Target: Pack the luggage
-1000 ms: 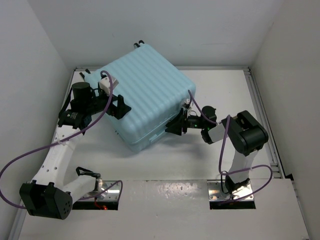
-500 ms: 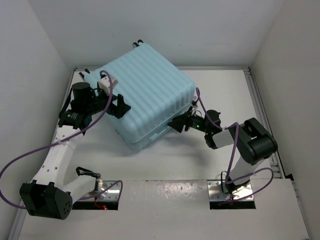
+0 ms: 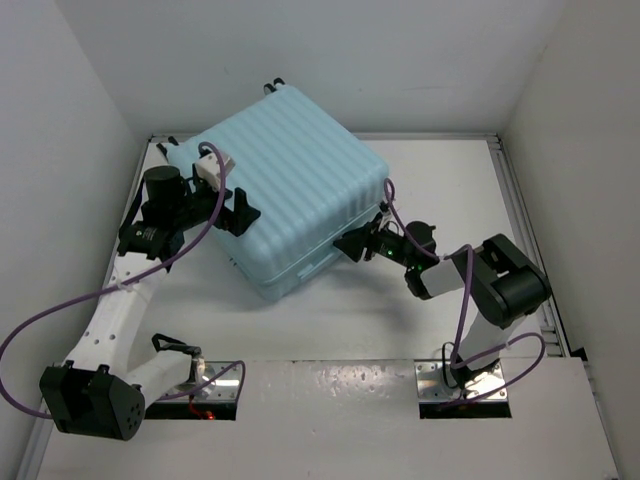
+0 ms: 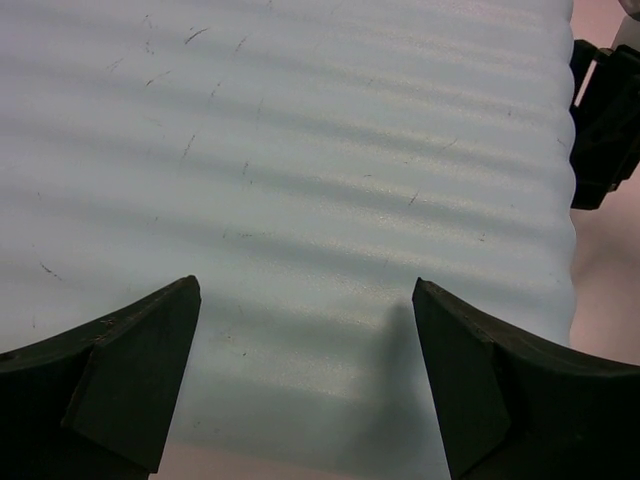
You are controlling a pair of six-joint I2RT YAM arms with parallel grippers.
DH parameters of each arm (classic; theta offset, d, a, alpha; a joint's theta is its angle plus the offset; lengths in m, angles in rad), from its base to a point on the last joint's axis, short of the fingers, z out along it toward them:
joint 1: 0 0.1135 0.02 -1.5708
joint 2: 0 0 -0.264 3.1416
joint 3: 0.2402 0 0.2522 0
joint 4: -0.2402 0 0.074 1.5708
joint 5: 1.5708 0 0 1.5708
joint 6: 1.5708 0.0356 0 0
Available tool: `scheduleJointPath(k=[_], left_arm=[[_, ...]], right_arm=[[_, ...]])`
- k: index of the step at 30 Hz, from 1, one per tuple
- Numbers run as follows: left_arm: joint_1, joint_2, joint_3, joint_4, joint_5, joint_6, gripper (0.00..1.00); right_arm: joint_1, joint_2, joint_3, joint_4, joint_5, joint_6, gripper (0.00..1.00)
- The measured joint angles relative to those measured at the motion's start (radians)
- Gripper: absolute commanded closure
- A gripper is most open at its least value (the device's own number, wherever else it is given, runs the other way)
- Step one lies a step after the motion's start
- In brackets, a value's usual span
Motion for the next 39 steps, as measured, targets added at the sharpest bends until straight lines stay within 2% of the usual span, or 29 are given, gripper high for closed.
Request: scheduleJointPath(k=[1, 3, 6, 11, 15, 17, 24, 31, 35, 39], left_arm=[[0.0, -0.001, -0.002, 0.003, -0.003, 0.0, 0.08], [0.0, -0.005, -0.006, 0.007, -0.006, 0.0, 0.08], [0.0, -0.011, -0.011, 0.009, -0.011, 0.0, 0.08], [0.001, -0.024, -0.025, 0.013, -0.011, 0.0, 0.08], [-0.007, -0.045, -0.04, 0.01, -0.013, 0.013, 0.09], [-0.023, -0.06, -0.045, -0.006, -0.017, 0.03, 0.09], [-0.175, -0.149, -0.064, -0.068, -0.074, 0.15, 0.09], [-0.317, -0.154, -0.062, -0.131, -0.119, 0.274, 0.09], [-0.442, -0.152, -0.072, -0.115, -0.168, 0.278, 0.13], [-0.576, -0.105, -0.074, -0.044, -0.255, 0.218, 0.22]], right_arm=[[0.008, 0.0, 0.0, 0.001, 0.014, -0.016, 0.51], [0.026, 0.001, 0.002, 0.0, 0.051, -0.051, 0.58], [0.052, 0.003, 0.003, -0.009, 0.121, -0.106, 0.73], [0.08, 0.008, 0.004, -0.008, 0.178, -0.167, 0.82], [0.085, 0.018, 0.002, 0.012, 0.18, -0.186, 0.96], [0.087, 0.019, -0.003, 0.022, 0.176, -0.188, 1.0], [0.091, -0.053, -0.017, -0.019, 0.144, -0.179, 1.0], [0.08, -0.126, -0.019, -0.122, 0.137, -0.117, 1.0], [0.067, -0.134, -0.018, -0.14, 0.124, -0.076, 1.0], [0.043, -0.134, 0.013, -0.192, 0.091, -0.028, 1.0]])
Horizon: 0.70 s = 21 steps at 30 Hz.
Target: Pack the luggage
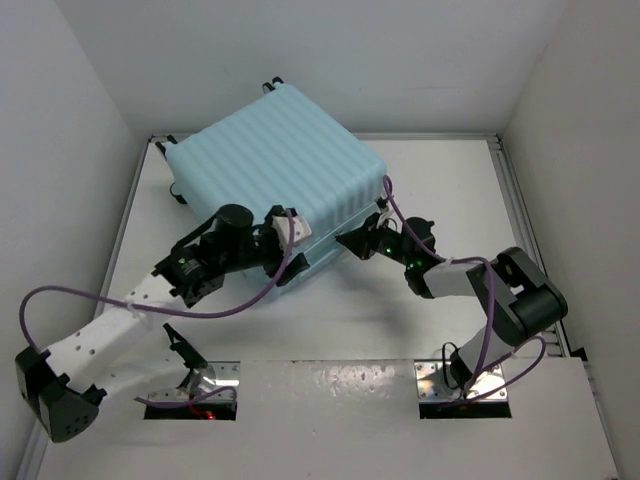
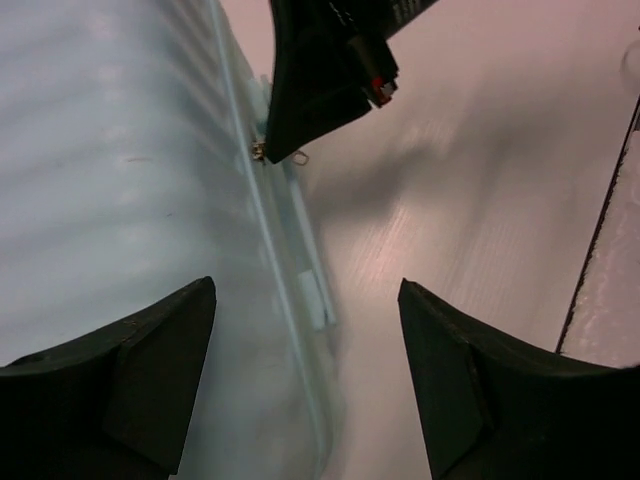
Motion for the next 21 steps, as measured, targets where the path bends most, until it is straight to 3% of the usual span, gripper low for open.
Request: scheduleJointPath(k=[4, 8, 21], left_arm=[[-0.132, 0.122, 0.001, 0.029, -0.116, -0.095, 0.28], [-0.223, 0.258, 0.02, 0.053, -0.257, -0.196, 0.28], [-0.283, 0.529, 0.008, 0.196, -0.574, -0.406, 0.25]], right_arm=[[-0.018, 0.004, 0.025, -0.037, -0.04, 0.023, 1.0], [-0.031, 0.008, 0.036, -0.056, -0.071, 0.037, 1.0], [-0.039, 0.008, 0.049, -0.086, -0.095, -0.004, 1.0]])
